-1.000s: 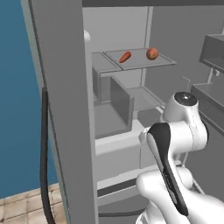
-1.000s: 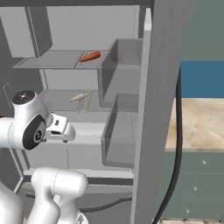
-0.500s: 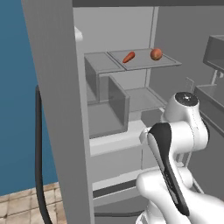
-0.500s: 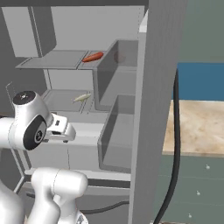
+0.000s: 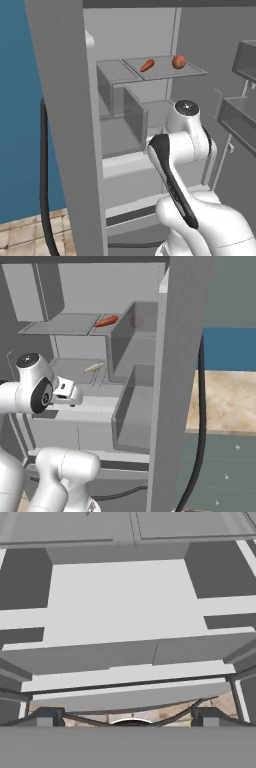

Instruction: Gather the carrot and onion from the fridge and place them on a tray on the dining counter. Then gather the chicken drumstick and fish from the fridge and place them on the other tray.

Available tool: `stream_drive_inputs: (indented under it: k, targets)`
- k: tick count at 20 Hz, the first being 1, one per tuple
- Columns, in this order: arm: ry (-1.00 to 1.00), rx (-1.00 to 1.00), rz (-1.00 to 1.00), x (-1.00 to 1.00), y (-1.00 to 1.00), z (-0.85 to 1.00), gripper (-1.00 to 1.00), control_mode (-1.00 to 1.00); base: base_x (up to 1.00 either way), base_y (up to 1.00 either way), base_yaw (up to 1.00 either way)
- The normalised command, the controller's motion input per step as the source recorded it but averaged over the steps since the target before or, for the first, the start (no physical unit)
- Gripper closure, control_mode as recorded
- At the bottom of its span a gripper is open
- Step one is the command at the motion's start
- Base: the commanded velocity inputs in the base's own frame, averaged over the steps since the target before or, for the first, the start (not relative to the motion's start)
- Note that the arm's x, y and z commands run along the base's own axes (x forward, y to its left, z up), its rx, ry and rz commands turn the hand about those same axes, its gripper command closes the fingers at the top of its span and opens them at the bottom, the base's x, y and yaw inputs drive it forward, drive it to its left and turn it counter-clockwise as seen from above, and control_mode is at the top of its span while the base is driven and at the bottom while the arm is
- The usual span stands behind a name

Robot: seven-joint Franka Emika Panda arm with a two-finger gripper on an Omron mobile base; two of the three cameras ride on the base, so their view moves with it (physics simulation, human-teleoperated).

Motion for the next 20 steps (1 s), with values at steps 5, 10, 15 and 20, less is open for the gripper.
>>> stream_drive_inputs:
  k: [5, 10, 15, 20]
  targets:
    - [-0.14, 0.00, 0.00, 0.60, 0.23, 0.09, -1.00, -1.00, 0.00, 0.00, 0.00]
    - [-0.23, 0.00, 0.00, 0.43, 0.01, 0.07, -1.00, -1.00, 0.00, 0.00, 0.00]
    - [-0.20, 0.02, 0.00, 0.51, 0.02, 0.12, -1.00, -1.00, 0.00, 0.00, 0.00]
    - [-0.02, 0.08, -0.02, 0.53, 0.21, 0.37, -1.00, -1.00, 0.00, 0.00, 0.00]
